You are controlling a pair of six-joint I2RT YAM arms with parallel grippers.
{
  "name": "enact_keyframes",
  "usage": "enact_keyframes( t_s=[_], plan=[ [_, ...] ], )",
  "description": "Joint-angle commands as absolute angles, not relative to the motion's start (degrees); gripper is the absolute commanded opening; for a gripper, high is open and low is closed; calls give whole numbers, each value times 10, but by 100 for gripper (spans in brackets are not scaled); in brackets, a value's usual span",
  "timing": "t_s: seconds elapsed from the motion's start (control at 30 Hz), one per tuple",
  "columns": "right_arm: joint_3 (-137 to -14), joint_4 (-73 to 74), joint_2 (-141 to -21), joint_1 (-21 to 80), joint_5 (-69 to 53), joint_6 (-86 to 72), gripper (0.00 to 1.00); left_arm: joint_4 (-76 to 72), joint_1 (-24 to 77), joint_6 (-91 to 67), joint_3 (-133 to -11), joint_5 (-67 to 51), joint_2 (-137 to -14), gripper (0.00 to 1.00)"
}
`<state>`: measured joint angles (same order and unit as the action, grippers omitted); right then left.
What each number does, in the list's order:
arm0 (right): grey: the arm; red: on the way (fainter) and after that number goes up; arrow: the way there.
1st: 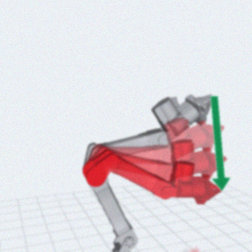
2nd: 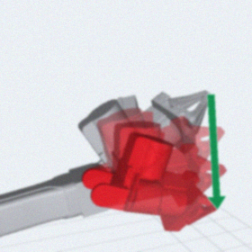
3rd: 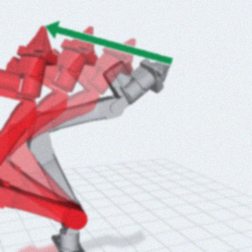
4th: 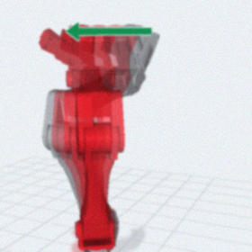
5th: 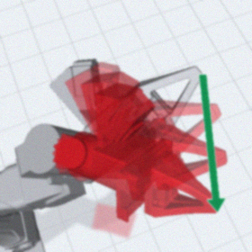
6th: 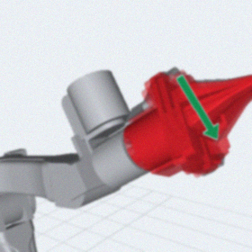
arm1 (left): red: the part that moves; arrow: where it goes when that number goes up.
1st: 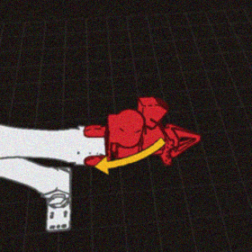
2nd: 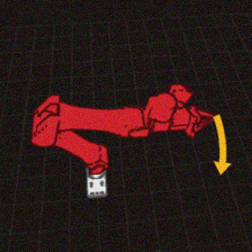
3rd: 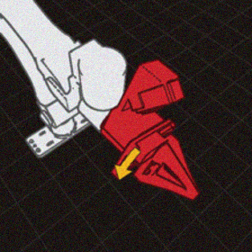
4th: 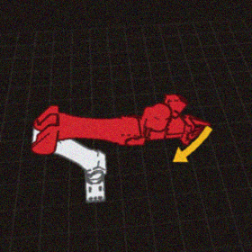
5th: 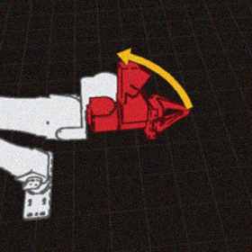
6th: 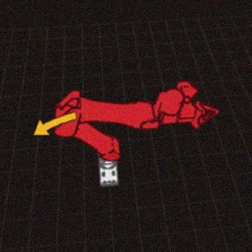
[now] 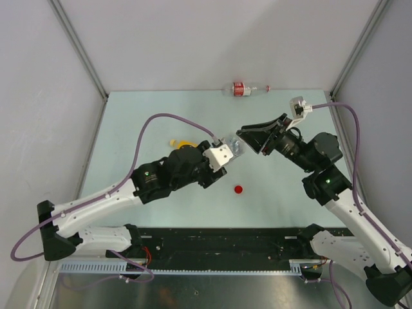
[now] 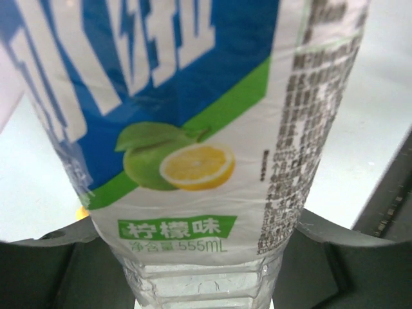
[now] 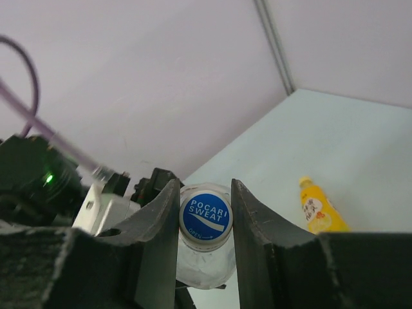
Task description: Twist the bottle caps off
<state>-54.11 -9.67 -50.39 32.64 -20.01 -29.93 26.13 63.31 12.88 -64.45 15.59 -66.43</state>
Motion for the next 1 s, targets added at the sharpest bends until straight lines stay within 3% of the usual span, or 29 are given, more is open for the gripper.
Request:
enact_keyframes(
  t_s=[0.0,0.7,0.97],
  plan=[
    [-560,-131,-508,329,-317,-265,0,225,626,149,-650,-81,-631,0],
    [-560,-265,-511,310,-625,-252,0,226,530,123,-689,-725,-626,0],
    [-560,-277,-512,313,-619,-257,0,225,518,114,-691,-728,-638,0]
  ],
)
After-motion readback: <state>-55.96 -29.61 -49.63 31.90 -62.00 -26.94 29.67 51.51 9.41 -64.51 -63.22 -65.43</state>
